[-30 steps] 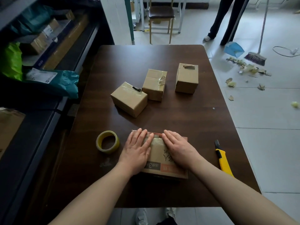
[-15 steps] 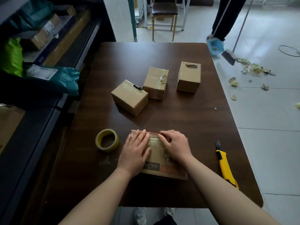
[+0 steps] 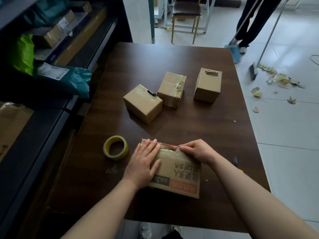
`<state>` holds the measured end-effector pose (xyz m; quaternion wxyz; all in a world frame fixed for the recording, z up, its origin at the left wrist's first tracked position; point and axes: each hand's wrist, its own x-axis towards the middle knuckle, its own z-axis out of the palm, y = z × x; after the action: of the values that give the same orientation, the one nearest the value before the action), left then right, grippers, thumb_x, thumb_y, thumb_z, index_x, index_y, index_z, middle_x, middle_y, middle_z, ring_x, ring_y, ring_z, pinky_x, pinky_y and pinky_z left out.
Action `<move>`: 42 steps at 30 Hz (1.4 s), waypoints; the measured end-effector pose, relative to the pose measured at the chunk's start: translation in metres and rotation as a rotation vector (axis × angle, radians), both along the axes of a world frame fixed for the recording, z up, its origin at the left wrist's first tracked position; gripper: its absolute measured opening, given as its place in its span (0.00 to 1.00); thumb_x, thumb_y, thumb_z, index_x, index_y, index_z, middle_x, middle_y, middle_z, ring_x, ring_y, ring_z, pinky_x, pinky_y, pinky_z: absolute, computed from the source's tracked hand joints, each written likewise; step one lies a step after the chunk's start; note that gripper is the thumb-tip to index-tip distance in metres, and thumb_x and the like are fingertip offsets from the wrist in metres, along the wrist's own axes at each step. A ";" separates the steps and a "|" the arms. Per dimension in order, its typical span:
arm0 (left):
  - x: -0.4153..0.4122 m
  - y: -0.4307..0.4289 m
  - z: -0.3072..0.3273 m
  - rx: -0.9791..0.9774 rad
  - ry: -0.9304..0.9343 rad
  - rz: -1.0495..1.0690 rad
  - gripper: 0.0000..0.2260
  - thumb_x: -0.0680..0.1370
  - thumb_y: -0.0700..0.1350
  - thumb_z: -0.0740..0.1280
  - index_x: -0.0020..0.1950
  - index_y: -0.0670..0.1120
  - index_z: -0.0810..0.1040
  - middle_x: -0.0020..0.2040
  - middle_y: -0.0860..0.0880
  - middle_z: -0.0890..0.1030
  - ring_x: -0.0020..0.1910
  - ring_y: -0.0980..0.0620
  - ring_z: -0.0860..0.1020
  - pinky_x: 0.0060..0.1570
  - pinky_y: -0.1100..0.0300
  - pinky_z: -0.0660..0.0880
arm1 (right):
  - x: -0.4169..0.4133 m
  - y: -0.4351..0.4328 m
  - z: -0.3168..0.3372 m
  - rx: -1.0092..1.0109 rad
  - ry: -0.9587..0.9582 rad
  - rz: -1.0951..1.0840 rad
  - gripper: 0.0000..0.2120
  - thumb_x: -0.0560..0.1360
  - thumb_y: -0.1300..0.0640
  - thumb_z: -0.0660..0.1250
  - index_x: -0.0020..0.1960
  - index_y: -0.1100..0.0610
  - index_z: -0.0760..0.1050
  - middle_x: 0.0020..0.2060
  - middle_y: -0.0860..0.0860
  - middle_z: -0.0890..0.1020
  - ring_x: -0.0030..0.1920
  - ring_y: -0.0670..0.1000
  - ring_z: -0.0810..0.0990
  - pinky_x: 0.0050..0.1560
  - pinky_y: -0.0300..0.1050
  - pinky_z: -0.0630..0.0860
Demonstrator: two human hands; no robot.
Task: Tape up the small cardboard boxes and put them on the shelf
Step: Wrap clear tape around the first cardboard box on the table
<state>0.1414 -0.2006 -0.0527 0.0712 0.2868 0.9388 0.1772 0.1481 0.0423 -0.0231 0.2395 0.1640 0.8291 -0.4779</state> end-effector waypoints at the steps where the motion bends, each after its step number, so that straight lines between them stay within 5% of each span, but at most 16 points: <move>1: 0.001 0.001 0.000 -0.027 0.012 -0.007 0.28 0.79 0.60 0.47 0.77 0.51 0.57 0.77 0.56 0.53 0.76 0.57 0.45 0.73 0.62 0.34 | 0.004 -0.002 -0.002 -0.010 0.001 -0.050 0.10 0.74 0.46 0.70 0.50 0.48 0.85 0.41 0.42 0.86 0.45 0.42 0.83 0.52 0.42 0.79; 4: 0.001 0.002 -0.002 -0.081 0.026 -0.018 0.27 0.80 0.60 0.44 0.78 0.52 0.53 0.78 0.55 0.50 0.77 0.56 0.43 0.73 0.60 0.33 | 0.008 -0.013 -0.006 0.116 0.007 -0.114 0.15 0.67 0.32 0.69 0.42 0.41 0.85 0.36 0.40 0.85 0.40 0.40 0.82 0.45 0.44 0.80; 7: 0.001 0.001 -0.002 -0.081 0.019 -0.014 0.27 0.80 0.59 0.46 0.78 0.52 0.55 0.78 0.54 0.53 0.77 0.56 0.45 0.74 0.59 0.36 | 0.003 -0.014 -0.003 0.117 -0.012 -0.099 0.17 0.63 0.29 0.70 0.40 0.41 0.84 0.35 0.39 0.84 0.40 0.40 0.82 0.44 0.43 0.80; 12: -0.006 0.001 0.006 0.117 -0.152 0.059 0.25 0.80 0.55 0.59 0.77 0.54 0.60 0.78 0.58 0.56 0.76 0.62 0.46 0.76 0.57 0.43 | -0.004 -0.010 0.006 0.003 -0.075 -0.082 0.10 0.72 0.46 0.72 0.46 0.52 0.86 0.40 0.48 0.86 0.41 0.45 0.82 0.49 0.47 0.80; 18: -0.016 -0.010 0.023 0.350 -0.143 0.486 0.19 0.81 0.43 0.62 0.73 0.47 0.69 0.72 0.51 0.68 0.73 0.54 0.63 0.71 0.59 0.60 | -0.018 -0.019 0.020 0.109 0.115 -0.029 0.11 0.76 0.52 0.66 0.55 0.53 0.83 0.44 0.45 0.84 0.44 0.43 0.81 0.45 0.37 0.76; 24: -0.038 -0.060 0.017 -0.051 -0.288 0.749 0.18 0.80 0.47 0.63 0.70 0.48 0.72 0.69 0.48 0.73 0.68 0.46 0.68 0.66 0.51 0.68 | -0.033 -0.052 0.020 0.097 0.176 -0.034 0.13 0.78 0.54 0.64 0.59 0.56 0.81 0.54 0.49 0.84 0.52 0.45 0.80 0.57 0.41 0.74; 29: -0.052 -0.078 0.009 -0.202 -0.402 0.710 0.17 0.79 0.55 0.64 0.66 0.54 0.76 0.64 0.45 0.72 0.63 0.46 0.72 0.64 0.54 0.70 | -0.042 -0.073 0.018 0.079 0.163 -0.115 0.13 0.78 0.53 0.64 0.57 0.55 0.82 0.50 0.49 0.85 0.47 0.46 0.80 0.56 0.45 0.76; 33: -0.063 -0.082 0.004 -0.346 -0.425 0.554 0.14 0.80 0.55 0.62 0.64 0.55 0.78 0.62 0.46 0.75 0.61 0.46 0.74 0.62 0.55 0.71 | -0.042 -0.087 0.023 0.093 0.139 -0.152 0.12 0.78 0.53 0.64 0.57 0.56 0.82 0.52 0.48 0.84 0.53 0.46 0.80 0.58 0.43 0.74; 37: -0.073 -0.092 0.006 -0.010 -0.520 0.638 0.11 0.78 0.49 0.67 0.58 0.47 0.83 0.58 0.47 0.82 0.58 0.47 0.78 0.54 0.59 0.73 | -0.036 -0.103 0.028 0.121 0.124 -0.186 0.12 0.78 0.54 0.64 0.56 0.55 0.83 0.52 0.48 0.84 0.53 0.47 0.80 0.58 0.44 0.75; 42: -0.085 -0.093 0.050 0.877 -0.967 0.935 0.13 0.79 0.42 0.66 0.62 0.38 0.78 0.53 0.40 0.80 0.45 0.48 0.78 0.40 0.55 0.76 | -0.029 -0.127 0.046 0.068 0.189 -0.220 0.11 0.78 0.56 0.65 0.57 0.57 0.82 0.51 0.49 0.84 0.54 0.46 0.80 0.58 0.41 0.74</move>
<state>0.0569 -0.2933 -0.0032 0.2692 -0.2428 0.6716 0.6462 0.1186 -0.0844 0.0230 0.1006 0.2162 0.8406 -0.4864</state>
